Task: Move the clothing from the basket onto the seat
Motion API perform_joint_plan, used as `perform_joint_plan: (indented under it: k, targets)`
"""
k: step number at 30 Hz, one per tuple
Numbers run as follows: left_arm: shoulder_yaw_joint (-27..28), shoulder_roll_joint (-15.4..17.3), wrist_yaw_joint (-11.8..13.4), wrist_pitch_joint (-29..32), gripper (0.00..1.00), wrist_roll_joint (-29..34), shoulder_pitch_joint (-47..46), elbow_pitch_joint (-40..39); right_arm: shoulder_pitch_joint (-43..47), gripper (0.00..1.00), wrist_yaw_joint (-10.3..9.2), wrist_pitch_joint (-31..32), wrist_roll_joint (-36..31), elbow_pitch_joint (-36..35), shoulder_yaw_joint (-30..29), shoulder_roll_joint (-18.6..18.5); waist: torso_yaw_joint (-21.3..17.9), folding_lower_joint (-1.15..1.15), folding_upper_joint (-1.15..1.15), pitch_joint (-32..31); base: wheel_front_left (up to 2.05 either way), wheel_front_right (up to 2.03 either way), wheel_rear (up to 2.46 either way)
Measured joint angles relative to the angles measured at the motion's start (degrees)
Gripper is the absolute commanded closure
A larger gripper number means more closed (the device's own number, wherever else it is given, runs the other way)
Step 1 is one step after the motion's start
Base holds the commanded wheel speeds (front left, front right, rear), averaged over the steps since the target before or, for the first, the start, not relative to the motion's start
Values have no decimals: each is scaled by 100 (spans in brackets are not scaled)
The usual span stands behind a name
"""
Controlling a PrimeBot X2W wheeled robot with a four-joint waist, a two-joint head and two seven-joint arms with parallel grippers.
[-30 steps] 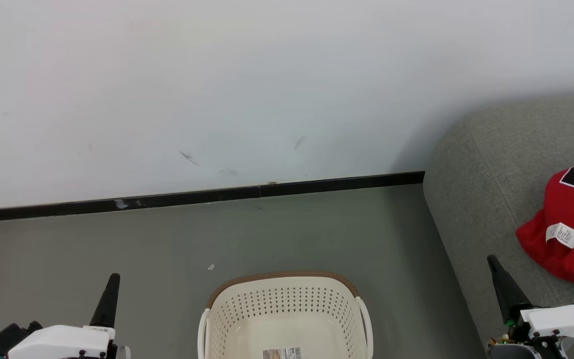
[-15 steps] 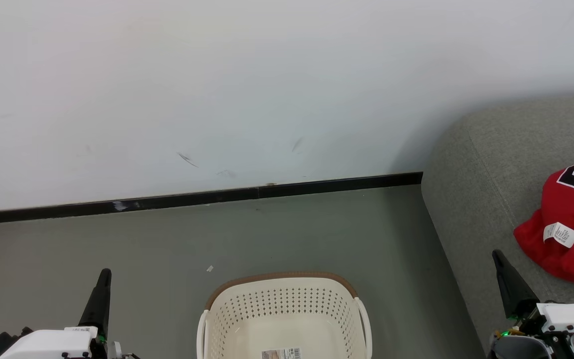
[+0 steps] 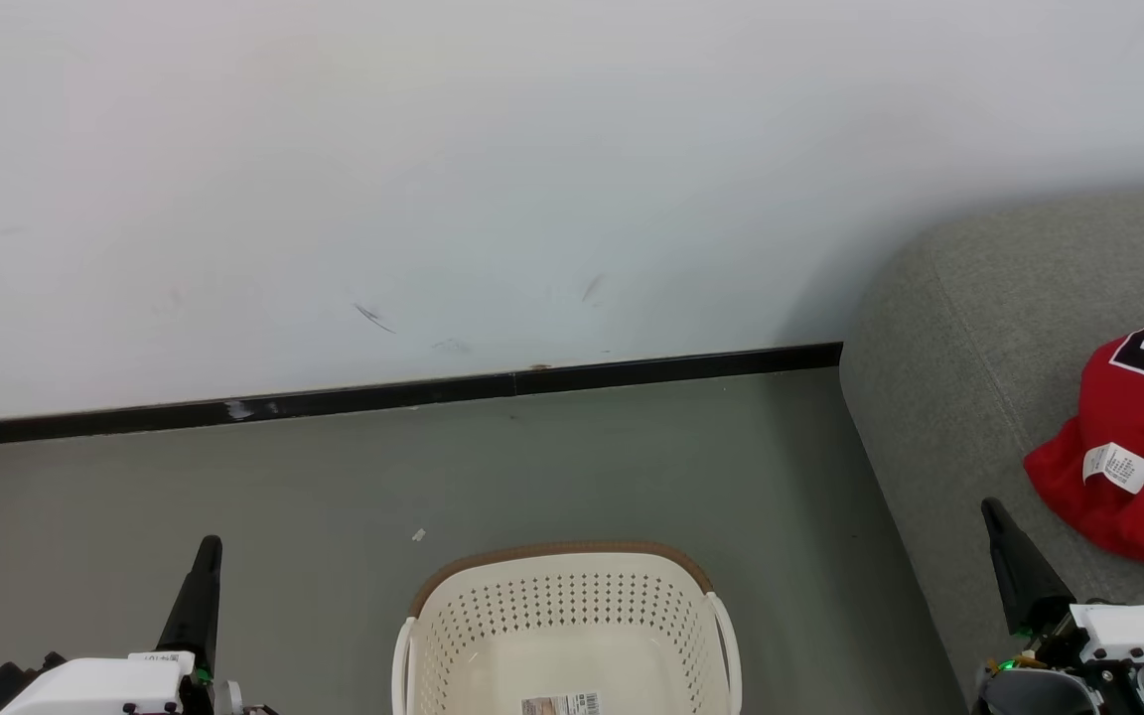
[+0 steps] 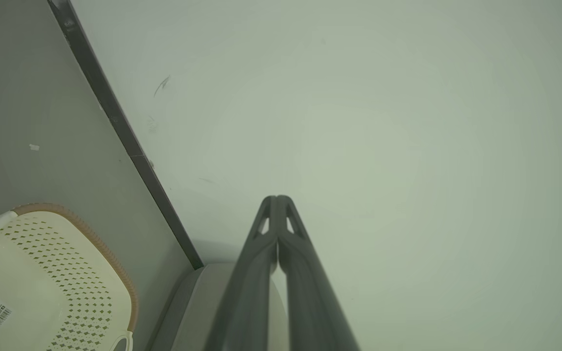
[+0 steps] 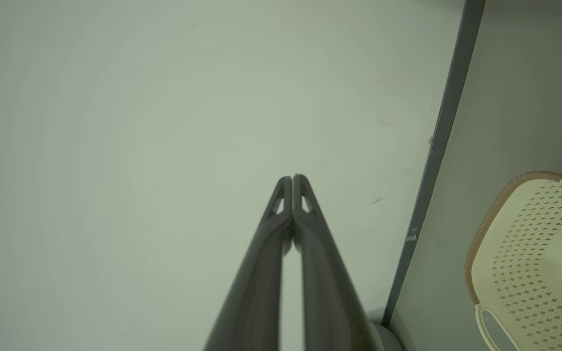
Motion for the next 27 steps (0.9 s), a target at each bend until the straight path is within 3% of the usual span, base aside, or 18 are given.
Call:
perform_joint_plan:
  k: [27]
  targets:
    - [8, -1, -2, 8, 100, 0, -2, 42, -1, 100, 0, 7, 0, 8, -12, 1, 1, -1, 0, 0, 0, 0, 0]
